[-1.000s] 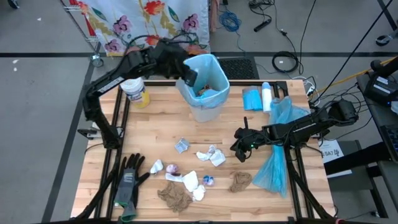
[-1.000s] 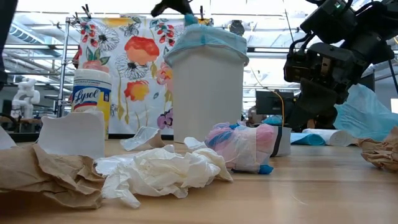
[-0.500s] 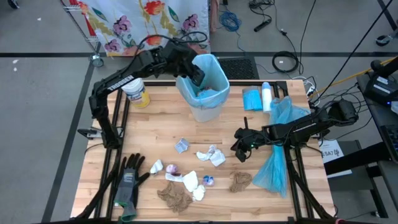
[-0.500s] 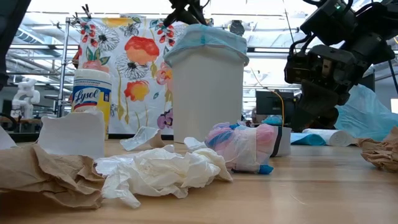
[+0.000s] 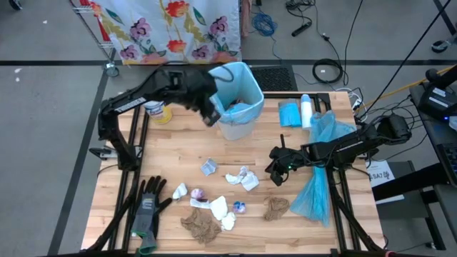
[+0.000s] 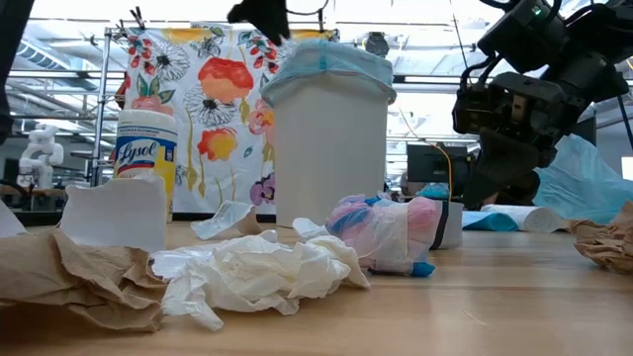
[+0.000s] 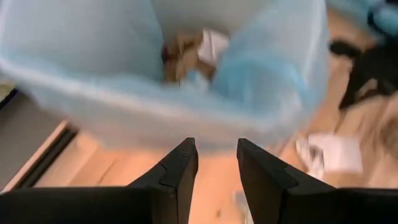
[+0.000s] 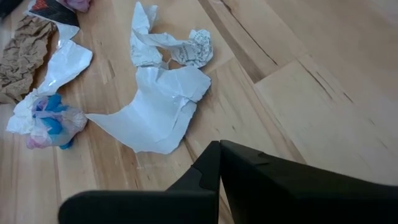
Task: Place trash/remove bag and relplace
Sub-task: Put the gray paper into the trash bin
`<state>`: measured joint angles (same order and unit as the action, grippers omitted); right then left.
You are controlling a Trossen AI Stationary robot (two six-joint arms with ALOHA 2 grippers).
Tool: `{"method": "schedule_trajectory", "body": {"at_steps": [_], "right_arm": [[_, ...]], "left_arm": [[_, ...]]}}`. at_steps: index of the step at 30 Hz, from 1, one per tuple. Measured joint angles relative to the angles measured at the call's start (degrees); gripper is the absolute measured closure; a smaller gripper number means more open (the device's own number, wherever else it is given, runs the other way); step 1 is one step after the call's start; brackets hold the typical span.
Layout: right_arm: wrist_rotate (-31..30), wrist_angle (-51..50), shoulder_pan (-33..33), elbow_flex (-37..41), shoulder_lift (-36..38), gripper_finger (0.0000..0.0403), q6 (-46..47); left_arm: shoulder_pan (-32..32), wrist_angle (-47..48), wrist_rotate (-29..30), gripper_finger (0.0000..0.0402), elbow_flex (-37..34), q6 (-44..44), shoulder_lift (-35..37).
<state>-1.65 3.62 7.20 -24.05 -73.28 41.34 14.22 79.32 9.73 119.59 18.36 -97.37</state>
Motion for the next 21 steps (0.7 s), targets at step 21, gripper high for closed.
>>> {"method": "schedule_trajectory", "body": {"at_steps": [21], "right_arm": [[-0.02, -0.83, 0.02, 0.00, 0.00, 0.0403, 0.02]], "left_arm": [[-23.47, -13.86, 1.60, 0.0281, -38.67, 15.38, 13.20]]}}
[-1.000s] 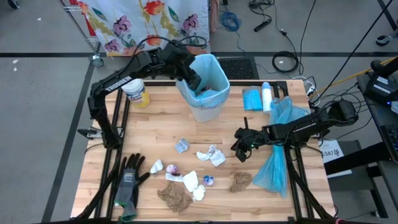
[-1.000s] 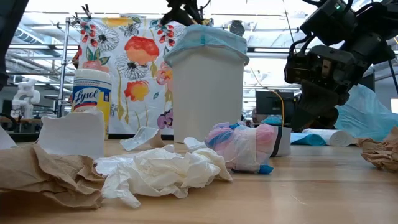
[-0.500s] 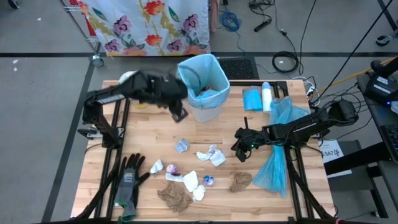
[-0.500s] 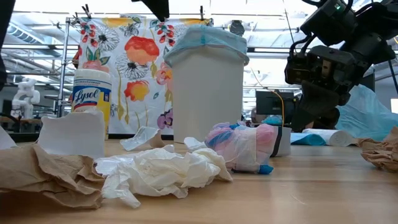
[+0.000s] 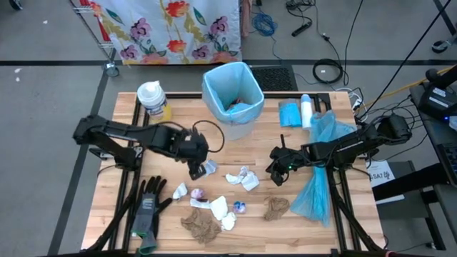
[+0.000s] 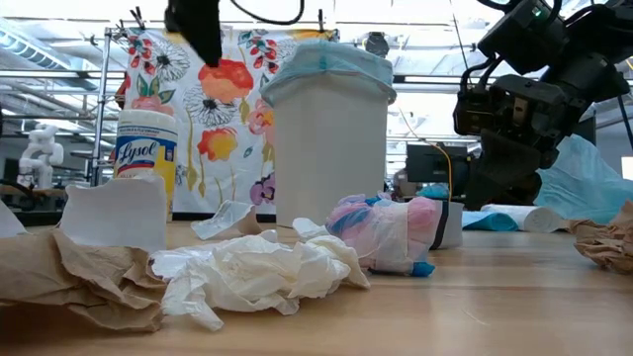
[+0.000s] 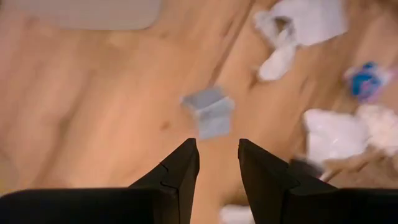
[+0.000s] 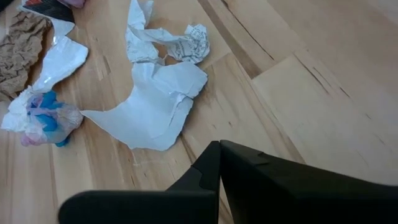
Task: Place trash/remove bag and relplace
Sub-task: Put the gray paper into the trash bin
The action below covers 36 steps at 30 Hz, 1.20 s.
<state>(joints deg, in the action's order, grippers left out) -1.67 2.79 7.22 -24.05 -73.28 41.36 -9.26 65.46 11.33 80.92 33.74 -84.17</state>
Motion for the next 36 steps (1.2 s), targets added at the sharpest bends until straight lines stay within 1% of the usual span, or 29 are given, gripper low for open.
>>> {"method": "schedule_trajectory", "body": {"at_steps": [3, 4, 5, 7, 9, 10, 12, 14, 16, 18, 20, 22, 25, 32, 36], "right_arm": [[0.02, -0.03, 0.00, 0.00, 0.00, 0.0403, 0.00], [0.00, -0.09, 0.00, 0.00, 0.00, 0.0403, 0.00], [0.00, -0.08, 0.00, 0.00, 0.00, 0.0403, 0.00], [-0.11, -0.11, 0.00, 0.00, 0.00, 0.0403, 0.00], [-0.20, -0.45, 0.00, 0.00, 0.00, 0.0403, -0.06], [-0.21, -0.53, 0.00, 0.00, 0.00, 0.0403, -0.04], [-0.28, -0.57, 0.00, 0.00, 0.00, 0.0403, -0.02], [-0.26, -0.81, 0.00, 0.00, 0.00, 0.0403, -0.02], [-0.28, -0.80, 0.00, 0.00, 0.00, 0.0403, 0.20], [-0.10, -1.00, 0.00, 0.02, -0.02, 0.0403, 0.22], [-0.07, -0.76, 0.00, 0.00, 0.00, 0.0403, 0.50], [-0.04, -1.01, 0.00, 0.02, -0.02, 0.0403, 0.63], [0.04, -0.98, 0.00, 0.00, -0.02, 0.0403, 1.35], [0.28, -0.85, 0.00, 0.00, -0.02, 0.0403, 1.66], [0.28, -0.86, 0.00, 0.00, -0.02, 0.0403, 2.09]], "left_arm": [[-0.72, -8.60, -1.17, 0.0281, -9.96, 3.48, 3.58], [-0.70, -13.53, -1.81, 0.0281, -13.10, 4.72, 4.43], [-0.74, -18.36, -2.25, 0.0281, -15.92, 6.19, 5.46], [-0.36, -23.92, -2.76, 0.0281, -21.71, 9.16, 7.30], [0.29, -31.63, -2.72, 0.0281, -26.01, 12.57, 7.80], [0.70, -34.26, -2.71, 0.0281, -27.98, 14.55, 7.83], [1.46, -34.66, -2.68, 0.0281, -30.95, 18.20, 7.40], [1.90, -37.05, -2.69, 0.0281, -31.85, 20.28, 6.00], [2.13, -36.41, -2.79, 0.0281, -32.28, 21.83, 4.50], [2.36, -38.11, -4.26, 0.0279, -32.33, 21.90, 3.32], [2.56, -40.59, -5.62, 0.0273, -32.10, 21.89, 2.51], [2.77, -41.30, -5.72, 0.0261, -32.21, 23.44, 1.80], [3.33, -41.98, -5.70, 0.0235, -32.19, 25.89, 0.72], [3.62, -42.07, -5.31, 0.0151, -32.19, 25.63, -0.08], [3.65, -42.43, -4.82, 0.0115, -32.19, 18.13, -0.10]]}}
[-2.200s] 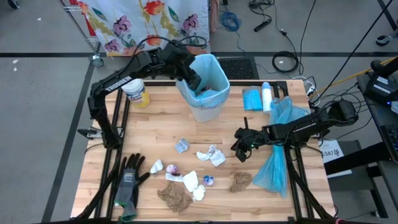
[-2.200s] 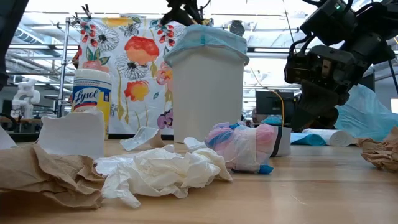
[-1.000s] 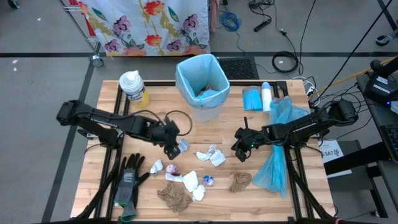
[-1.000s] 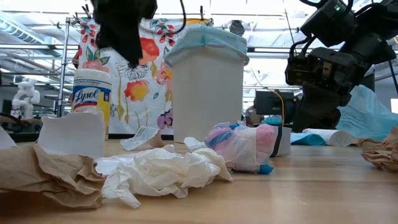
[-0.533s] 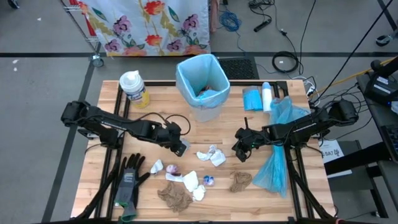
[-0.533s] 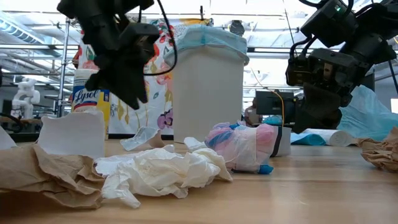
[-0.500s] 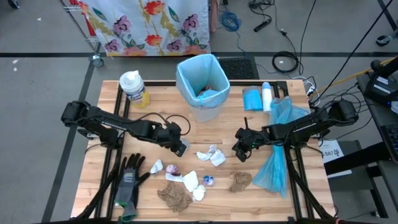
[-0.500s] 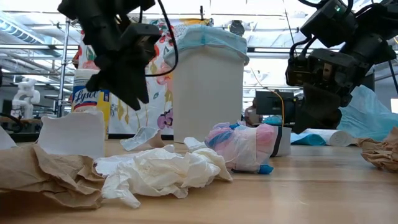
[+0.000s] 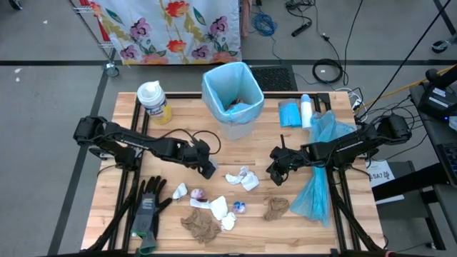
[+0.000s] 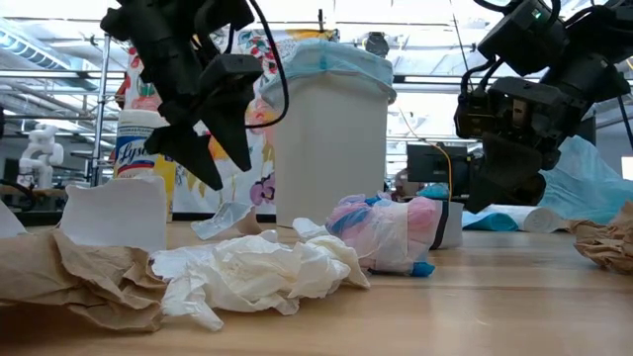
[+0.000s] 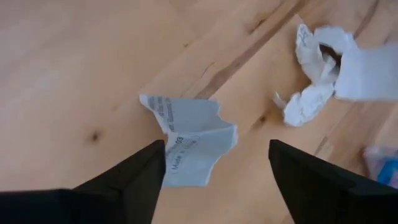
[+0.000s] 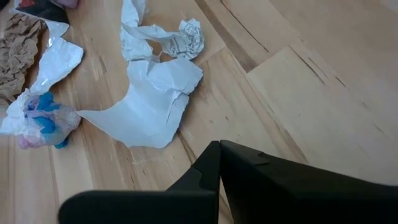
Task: Place trash/remove bag and relplace
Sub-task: Put the gray paper into the trash bin
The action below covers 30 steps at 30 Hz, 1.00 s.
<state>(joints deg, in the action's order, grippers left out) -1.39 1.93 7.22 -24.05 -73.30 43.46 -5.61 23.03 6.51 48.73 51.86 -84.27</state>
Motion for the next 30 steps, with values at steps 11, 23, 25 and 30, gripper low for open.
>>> {"method": "schedule_trajectory", "body": {"at_steps": [11, 23, 25, 30], "right_arm": [[-0.02, -0.02, 0.00, 0.00, 0.00, 0.0403, 0.15], [-0.02, -0.04, 0.00, 0.01, 0.00, 0.0403, 0.44], [-0.02, -0.05, 0.00, 0.00, 0.00, 0.0403, 0.44], [-0.02, -0.06, 0.00, 0.01, 0.00, 0.0403, 0.46]], "left_arm": [[-0.15, -4.71, -1.71, 0.0107, 0.09, -10.48, -4.78], [-0.15, -8.61, -1.09, 0.0107, 0.31, -10.33, -14.19], [-0.17, -9.73, -0.54, 0.0107, 0.33, -10.21, -15.63], [-0.18, -9.32, 1.91, 0.0127, 1.07, -4.45, -18.22]]}}
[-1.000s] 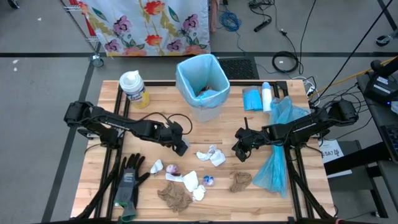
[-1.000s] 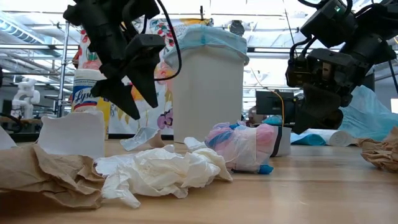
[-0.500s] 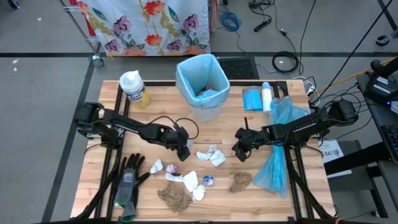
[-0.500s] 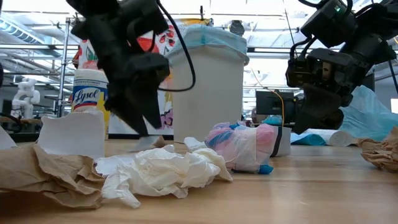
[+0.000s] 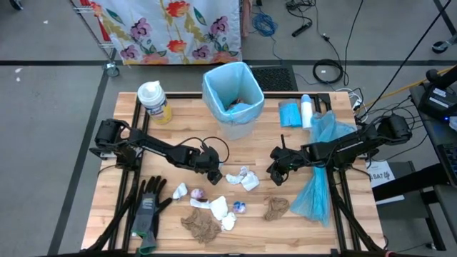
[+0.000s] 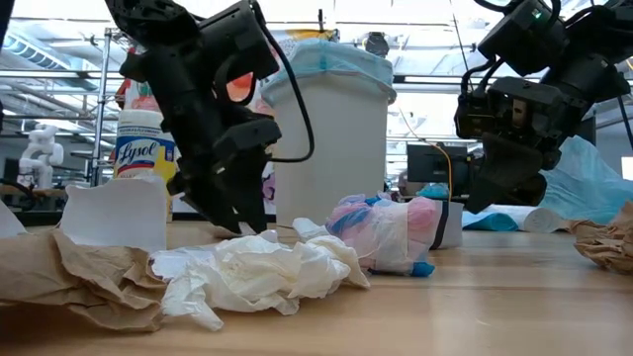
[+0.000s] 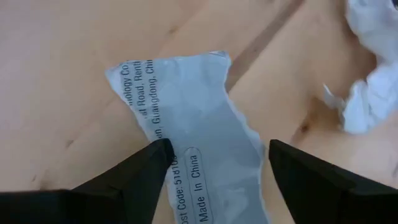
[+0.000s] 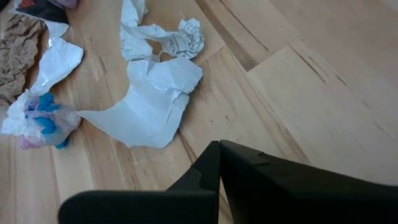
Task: Place trash/remove bag and relplace
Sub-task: Put the gray paper into the trash bin
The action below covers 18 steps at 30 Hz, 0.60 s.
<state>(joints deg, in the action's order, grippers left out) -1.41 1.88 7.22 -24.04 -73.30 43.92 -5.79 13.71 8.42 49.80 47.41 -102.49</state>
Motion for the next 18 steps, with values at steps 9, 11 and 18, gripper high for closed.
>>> {"method": "schedule_trajectory", "body": {"at_steps": [9, 11, 18], "right_arm": [[0.00, 0.01, 0.00, 0.01, 0.00, 0.0403, 0.00], [0.00, 0.01, -0.02, 0.00, 0.00, 0.0403, 0.00], [0.00, 0.01, -0.02, -0.01, 0.00, 0.0403, -0.02]], "left_arm": [[0.26, -0.96, -2.16, 0.0384, 0.02, 2.53, -1.30], [0.43, -1.13, -3.17, 0.0390, 0.20, 2.40, -1.33], [0.54, 0.65, -4.80, 0.0399, 2.51, 1.76, -0.61]]}}
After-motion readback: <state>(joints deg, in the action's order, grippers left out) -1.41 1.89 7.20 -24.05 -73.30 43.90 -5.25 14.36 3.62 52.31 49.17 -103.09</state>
